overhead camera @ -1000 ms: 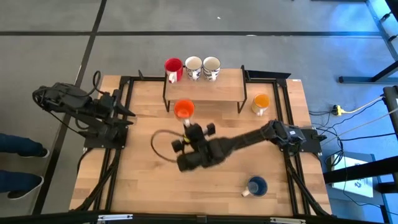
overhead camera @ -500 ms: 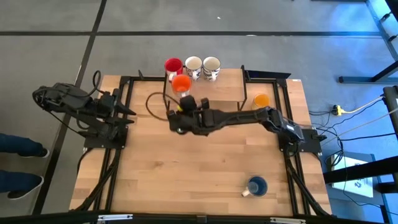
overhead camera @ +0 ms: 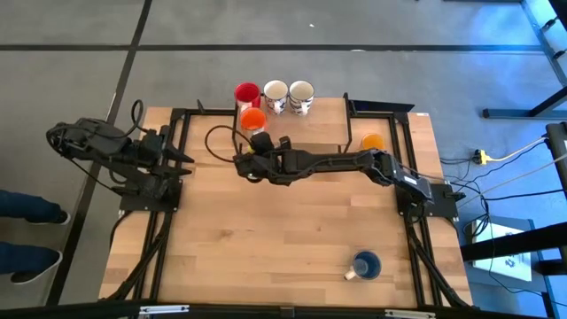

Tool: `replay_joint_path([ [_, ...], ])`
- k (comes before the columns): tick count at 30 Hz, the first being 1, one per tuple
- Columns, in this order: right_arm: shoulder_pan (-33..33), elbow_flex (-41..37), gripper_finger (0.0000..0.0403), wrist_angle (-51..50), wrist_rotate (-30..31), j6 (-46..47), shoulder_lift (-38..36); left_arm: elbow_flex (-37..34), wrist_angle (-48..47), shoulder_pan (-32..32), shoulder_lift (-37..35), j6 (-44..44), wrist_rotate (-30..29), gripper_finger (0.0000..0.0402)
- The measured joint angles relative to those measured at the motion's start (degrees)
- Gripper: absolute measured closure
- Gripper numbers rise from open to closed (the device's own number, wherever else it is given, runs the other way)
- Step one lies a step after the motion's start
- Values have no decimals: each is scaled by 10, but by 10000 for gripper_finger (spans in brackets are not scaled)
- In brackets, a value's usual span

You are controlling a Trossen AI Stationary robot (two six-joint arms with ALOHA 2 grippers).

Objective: Place coffee mugs
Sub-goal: Put the orange cup on the shelf

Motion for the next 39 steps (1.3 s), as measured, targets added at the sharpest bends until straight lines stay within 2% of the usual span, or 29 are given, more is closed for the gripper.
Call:
replay_joint_path([
  [27,-8,1,363,47,-13,-20,16,0,0,0,0,0,-1,257],
  [39,-9,1,328,52,-19,-20,17,0,0,0,0,0,-1,257],
])
